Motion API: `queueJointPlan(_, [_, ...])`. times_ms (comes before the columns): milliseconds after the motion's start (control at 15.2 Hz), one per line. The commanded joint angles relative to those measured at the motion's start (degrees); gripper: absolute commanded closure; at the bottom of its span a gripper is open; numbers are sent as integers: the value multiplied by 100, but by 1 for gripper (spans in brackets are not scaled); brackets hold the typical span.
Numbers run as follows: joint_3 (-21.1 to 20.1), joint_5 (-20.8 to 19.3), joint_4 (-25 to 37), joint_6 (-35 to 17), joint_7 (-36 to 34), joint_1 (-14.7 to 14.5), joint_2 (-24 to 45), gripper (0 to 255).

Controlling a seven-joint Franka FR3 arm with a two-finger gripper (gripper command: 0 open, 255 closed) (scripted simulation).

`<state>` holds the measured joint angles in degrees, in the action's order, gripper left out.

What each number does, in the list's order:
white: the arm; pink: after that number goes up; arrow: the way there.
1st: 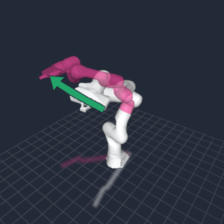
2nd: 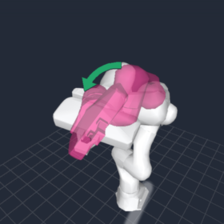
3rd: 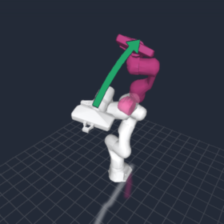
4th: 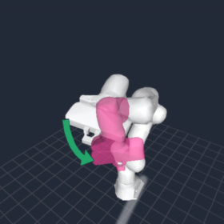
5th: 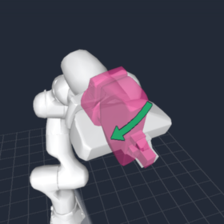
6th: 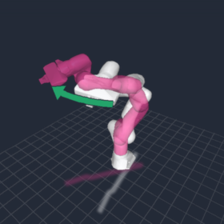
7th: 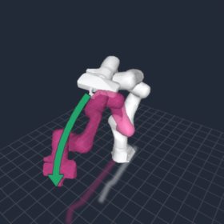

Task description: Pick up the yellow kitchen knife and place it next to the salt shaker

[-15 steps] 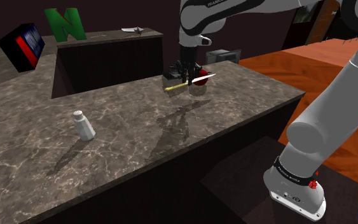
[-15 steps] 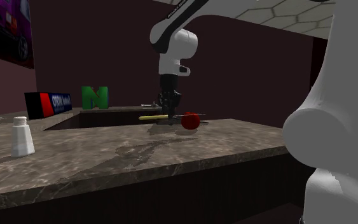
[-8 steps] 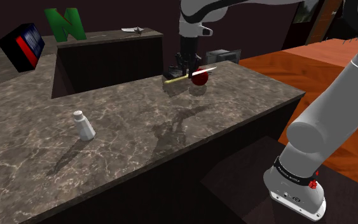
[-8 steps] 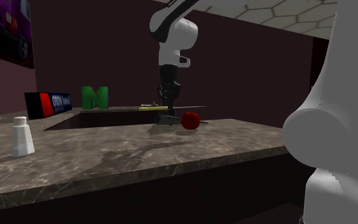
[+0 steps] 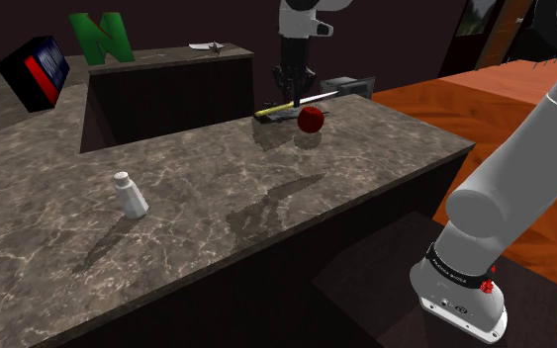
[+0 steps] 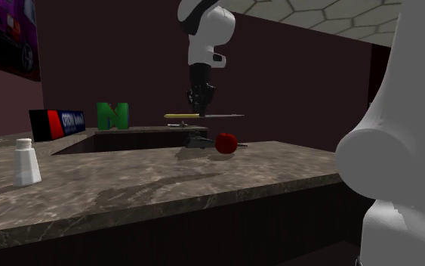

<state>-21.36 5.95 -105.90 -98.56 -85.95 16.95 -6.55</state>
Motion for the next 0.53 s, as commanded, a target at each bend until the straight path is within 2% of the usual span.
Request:
queueJointPlan(0, [3,-4,153,152,-10,3,4,255])
queueJointPlan(198, [5,-12,328,312,-23,5,20,255])
queueJointPlan(462, [-333,-89,641,305,-634,-249,313,255])
